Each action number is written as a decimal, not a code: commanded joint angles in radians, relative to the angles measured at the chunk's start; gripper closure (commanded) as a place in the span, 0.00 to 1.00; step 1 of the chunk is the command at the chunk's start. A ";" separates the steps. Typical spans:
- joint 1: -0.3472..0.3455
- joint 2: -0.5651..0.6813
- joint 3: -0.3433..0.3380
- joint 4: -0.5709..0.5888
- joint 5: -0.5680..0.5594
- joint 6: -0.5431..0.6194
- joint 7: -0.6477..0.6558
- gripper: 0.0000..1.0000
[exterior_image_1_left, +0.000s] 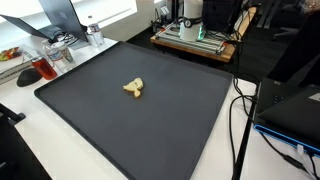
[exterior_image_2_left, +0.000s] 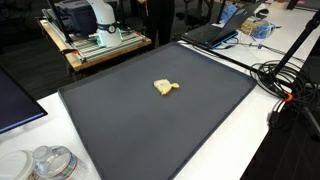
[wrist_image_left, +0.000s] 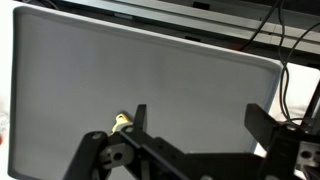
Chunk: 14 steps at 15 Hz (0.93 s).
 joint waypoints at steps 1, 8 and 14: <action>0.015 0.063 -0.017 0.031 -0.053 0.036 -0.008 0.00; 0.002 0.333 -0.027 0.113 -0.219 0.179 0.052 0.00; 0.021 0.540 -0.091 0.209 -0.310 0.292 0.154 0.00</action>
